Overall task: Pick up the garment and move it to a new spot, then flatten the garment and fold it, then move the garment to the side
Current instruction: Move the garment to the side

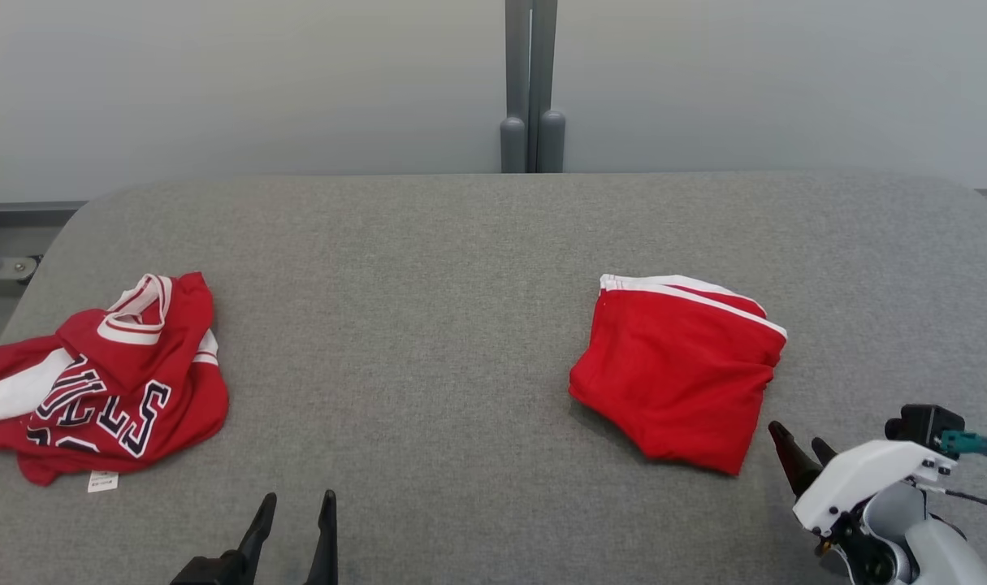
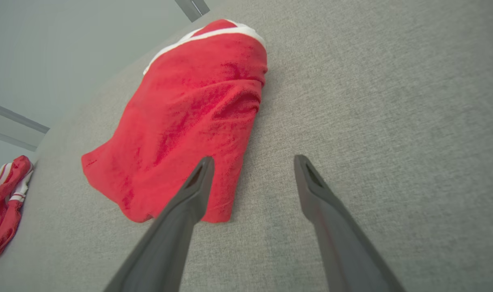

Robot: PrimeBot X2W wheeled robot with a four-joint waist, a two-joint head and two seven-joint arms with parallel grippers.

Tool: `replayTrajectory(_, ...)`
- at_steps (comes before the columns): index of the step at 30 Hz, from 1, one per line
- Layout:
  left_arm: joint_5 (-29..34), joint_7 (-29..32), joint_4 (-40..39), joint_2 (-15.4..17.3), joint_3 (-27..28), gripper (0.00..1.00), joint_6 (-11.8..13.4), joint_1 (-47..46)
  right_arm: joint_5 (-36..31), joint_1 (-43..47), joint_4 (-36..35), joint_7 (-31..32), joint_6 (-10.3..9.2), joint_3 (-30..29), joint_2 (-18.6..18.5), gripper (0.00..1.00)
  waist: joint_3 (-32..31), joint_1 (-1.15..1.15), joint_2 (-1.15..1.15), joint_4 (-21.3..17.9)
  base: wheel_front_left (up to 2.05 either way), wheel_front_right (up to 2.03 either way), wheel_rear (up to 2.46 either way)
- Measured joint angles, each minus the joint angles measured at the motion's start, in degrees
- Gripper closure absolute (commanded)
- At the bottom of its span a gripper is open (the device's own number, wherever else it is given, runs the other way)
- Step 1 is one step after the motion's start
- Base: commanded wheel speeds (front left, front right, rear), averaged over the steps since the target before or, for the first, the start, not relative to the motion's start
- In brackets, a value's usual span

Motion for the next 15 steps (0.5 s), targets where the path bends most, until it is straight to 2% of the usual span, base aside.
replayTrajectory(6, 0.0, 0.0, 0.27, -0.04, -1.33, 0.0, 0.0, -0.46, 3.57, -9.85, 9.61, 9.88, 0.01, -1.43, 1.59, 0.0, 1.71, 0.0, 0.0, 1.94, 0.0, 0.0, 0.0)
replayTrajectory(12, 0.0, 0.0, 0.77, -0.04, -1.87, 0.0, 0.0, -1.21, 2.57, -13.72, 17.4, 9.84, 0.01, -2.14, 2.44, 0.0, 2.86, 0.0, 0.0, 3.67, 0.0, 0.0, 0.0)
replayTrajectory(14, 0.0, 0.0, 0.8, -0.03, -1.85, 0.0, 0.0, -1.22, 2.85, -15.3, 19.31, 9.71, 0.01, -2.65, 2.67, 0.88, 3.26, 0.0, 0.0, 3.78, 0.0, 0.0, 0.0)
replayTrajectory(15, -0.01, 0.0, 0.85, -0.03, -1.96, 0.0, 0.0, -1.23, 2.98, -15.95, 20.12, 9.55, 0.01, -2.77, 2.75, 1.0, 3.4, 0.0, 0.0, 3.66, 0.0, 0.0, 0.0)
